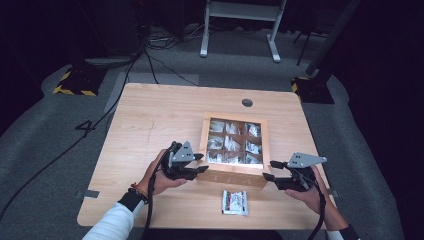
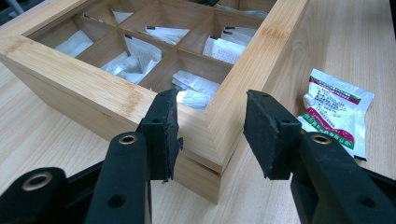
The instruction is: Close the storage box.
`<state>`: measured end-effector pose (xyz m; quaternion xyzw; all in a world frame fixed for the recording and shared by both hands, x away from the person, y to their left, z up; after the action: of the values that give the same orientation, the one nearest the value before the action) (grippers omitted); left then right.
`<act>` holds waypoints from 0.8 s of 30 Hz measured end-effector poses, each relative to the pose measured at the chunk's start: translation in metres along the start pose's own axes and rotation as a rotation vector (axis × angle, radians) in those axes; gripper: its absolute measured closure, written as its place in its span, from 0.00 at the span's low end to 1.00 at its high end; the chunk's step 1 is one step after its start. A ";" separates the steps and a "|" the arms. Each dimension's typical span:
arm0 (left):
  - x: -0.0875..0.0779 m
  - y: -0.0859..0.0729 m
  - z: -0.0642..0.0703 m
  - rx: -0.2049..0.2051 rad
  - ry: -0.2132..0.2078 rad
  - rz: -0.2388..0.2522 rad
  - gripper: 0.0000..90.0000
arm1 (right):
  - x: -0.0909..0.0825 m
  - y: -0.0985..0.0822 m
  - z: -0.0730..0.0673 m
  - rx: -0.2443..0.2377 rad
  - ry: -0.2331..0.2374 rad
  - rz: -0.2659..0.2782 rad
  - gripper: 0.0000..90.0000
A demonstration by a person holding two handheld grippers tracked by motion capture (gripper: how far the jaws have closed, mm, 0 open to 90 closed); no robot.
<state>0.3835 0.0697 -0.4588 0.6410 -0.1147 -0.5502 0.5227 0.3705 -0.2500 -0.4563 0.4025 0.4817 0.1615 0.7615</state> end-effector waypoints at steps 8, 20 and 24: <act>-0.001 0.000 0.000 -0.009 -0.009 0.001 0.64 | 0.000 0.000 -0.001 0.007 -0.003 -0.003 0.51; -0.028 0.002 -0.012 -0.036 0.066 0.053 0.40 | -0.010 0.003 0.004 0.000 -0.033 0.020 0.44; -0.036 -0.003 -0.014 -0.042 0.116 0.038 0.28 | -0.015 0.003 0.006 -0.007 -0.050 0.019 0.39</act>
<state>0.3805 0.1050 -0.4425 0.6583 -0.0851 -0.5044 0.5522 0.3691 -0.2607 -0.4437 0.4082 0.4581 0.1604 0.7731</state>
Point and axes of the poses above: each handheld gripper's, and its own axes: x roughly forward along the jaws, y roughly out of its top, z roughly to its right, the point moved 5 cm from there along x, roughly forward along the jaws, and after that the axes turned 14 degrees about -x, right-handed, at the moved point
